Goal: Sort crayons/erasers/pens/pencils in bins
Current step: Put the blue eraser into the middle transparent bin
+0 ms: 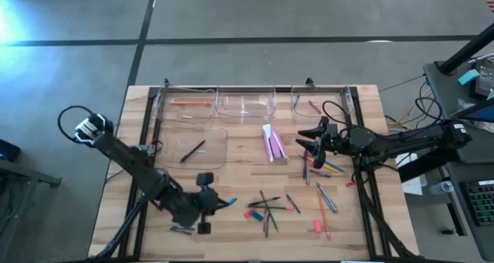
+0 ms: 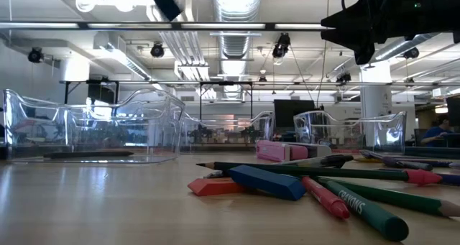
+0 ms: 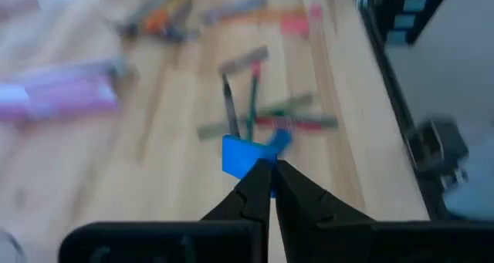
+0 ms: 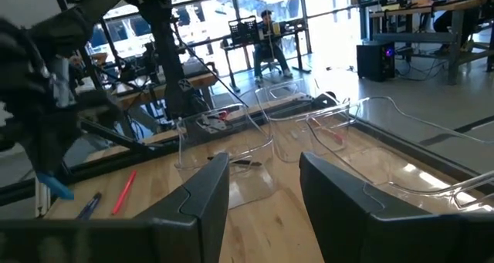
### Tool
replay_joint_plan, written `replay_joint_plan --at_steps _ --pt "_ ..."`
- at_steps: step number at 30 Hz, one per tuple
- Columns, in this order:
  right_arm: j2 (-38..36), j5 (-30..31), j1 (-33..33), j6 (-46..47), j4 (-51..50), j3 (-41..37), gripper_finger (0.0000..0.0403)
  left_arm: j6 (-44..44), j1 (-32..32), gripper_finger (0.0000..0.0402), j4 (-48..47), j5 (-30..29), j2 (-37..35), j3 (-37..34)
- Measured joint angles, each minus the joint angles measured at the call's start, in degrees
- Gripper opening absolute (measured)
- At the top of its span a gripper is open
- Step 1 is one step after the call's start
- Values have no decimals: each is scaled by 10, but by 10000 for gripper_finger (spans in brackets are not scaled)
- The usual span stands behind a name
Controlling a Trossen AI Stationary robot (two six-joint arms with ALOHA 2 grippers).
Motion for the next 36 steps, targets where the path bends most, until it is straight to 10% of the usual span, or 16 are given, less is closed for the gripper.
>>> replay_joint_plan --at_steps 10,26,36 --pt "0 0 0 -4 0 0 148 191 167 0 107 81 -61 -24" --pt "0 0 0 -12 -1 0 148 198 667 0 113 401 -48 -24" --pt "0 0 0 -15 -2 0 148 184 728 1 131 425 28 -9"
